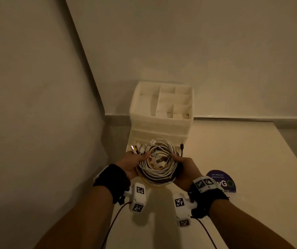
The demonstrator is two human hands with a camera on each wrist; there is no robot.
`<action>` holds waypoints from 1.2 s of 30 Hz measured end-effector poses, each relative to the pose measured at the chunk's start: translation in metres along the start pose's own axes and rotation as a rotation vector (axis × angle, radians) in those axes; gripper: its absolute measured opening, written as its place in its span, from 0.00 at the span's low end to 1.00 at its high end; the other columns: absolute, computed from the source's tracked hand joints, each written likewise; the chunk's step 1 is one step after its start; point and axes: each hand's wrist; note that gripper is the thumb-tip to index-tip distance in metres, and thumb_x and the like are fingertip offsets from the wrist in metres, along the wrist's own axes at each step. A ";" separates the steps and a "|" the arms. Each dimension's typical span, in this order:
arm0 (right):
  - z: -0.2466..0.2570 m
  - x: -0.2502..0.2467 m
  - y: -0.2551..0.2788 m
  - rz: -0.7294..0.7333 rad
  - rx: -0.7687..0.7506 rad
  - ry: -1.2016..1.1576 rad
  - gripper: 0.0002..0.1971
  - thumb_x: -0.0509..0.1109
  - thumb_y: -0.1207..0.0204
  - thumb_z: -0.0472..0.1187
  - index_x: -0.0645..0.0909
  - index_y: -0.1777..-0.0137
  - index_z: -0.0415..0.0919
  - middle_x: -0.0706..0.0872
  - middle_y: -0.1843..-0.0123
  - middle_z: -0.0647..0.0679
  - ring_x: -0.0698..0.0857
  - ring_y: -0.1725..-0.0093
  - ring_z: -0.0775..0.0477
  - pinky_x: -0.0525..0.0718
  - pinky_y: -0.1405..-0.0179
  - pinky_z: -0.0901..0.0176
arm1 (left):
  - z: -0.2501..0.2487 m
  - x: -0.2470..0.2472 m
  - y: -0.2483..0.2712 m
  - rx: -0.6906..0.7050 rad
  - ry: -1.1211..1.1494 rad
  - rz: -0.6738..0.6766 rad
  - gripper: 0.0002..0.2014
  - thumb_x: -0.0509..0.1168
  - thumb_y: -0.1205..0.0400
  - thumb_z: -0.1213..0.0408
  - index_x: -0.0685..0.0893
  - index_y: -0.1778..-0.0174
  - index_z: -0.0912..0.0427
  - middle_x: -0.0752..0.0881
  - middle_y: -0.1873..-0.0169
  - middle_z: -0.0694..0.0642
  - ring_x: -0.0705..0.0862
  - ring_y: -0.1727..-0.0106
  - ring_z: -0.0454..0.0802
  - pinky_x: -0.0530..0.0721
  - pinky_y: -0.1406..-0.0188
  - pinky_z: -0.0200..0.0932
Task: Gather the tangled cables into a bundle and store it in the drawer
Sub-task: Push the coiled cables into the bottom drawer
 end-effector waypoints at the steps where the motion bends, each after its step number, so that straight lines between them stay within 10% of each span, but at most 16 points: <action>1: 0.004 -0.001 -0.014 -0.037 0.001 0.021 0.19 0.62 0.18 0.42 0.79 0.31 0.32 0.83 0.32 0.33 0.82 0.33 0.32 0.80 0.33 0.38 | -0.003 -0.002 -0.013 -0.017 0.007 -0.013 0.10 0.67 0.18 0.68 0.86 0.44 0.68 0.89 0.55 0.64 0.89 0.59 0.60 0.88 0.64 0.53; 6: 0.016 -0.014 -0.066 -0.303 0.043 0.217 0.19 0.70 0.24 0.37 0.81 0.34 0.31 0.86 0.37 0.35 0.85 0.40 0.35 0.83 0.43 0.46 | 0.003 -0.001 -0.071 -0.103 -0.056 -0.082 0.07 0.66 0.18 0.73 0.86 0.50 0.72 0.88 0.52 0.69 0.87 0.53 0.65 0.85 0.50 0.60; 19: 0.028 -0.035 -0.101 -0.304 0.276 0.303 0.24 0.60 0.24 0.39 0.76 0.30 0.29 0.81 0.32 0.29 0.82 0.34 0.30 0.77 0.30 0.38 | 0.011 0.014 -0.119 -0.327 -0.120 -0.073 0.17 0.64 0.17 0.60 0.82 0.37 0.68 0.86 0.42 0.72 0.85 0.45 0.69 0.80 0.39 0.66; 24: 0.028 -0.029 -0.103 -0.355 0.249 0.598 0.09 0.64 0.26 0.41 0.80 0.52 0.36 0.84 0.41 0.33 0.84 0.45 0.36 0.80 0.33 0.37 | 0.029 0.022 -0.118 -0.130 -0.132 -0.260 0.19 0.68 0.18 0.64 0.80 0.36 0.73 0.85 0.39 0.68 0.83 0.38 0.67 0.81 0.36 0.58; 28: 0.019 -0.030 -0.099 -0.602 0.074 1.106 0.29 0.59 0.16 0.54 0.69 0.27 0.30 0.74 0.26 0.31 0.77 0.30 0.31 0.78 0.32 0.45 | 0.033 0.032 -0.114 0.039 -0.168 -0.375 0.23 0.71 0.20 0.59 0.75 0.34 0.65 0.81 0.40 0.60 0.81 0.40 0.60 0.79 0.40 0.52; 36: 0.015 -0.033 -0.090 -0.640 -0.042 1.401 0.31 0.58 0.18 0.61 0.66 0.30 0.33 0.78 0.33 0.29 0.80 0.35 0.28 0.78 0.41 0.43 | 0.036 0.053 -0.100 0.203 -0.266 -0.537 0.33 0.76 0.25 0.55 0.71 0.30 0.67 0.82 0.38 0.62 0.81 0.38 0.63 0.78 0.45 0.49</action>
Point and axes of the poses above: each hand's wrist, its own y-axis away from the middle knuckle, its own x-axis out of the palm, z = x × y
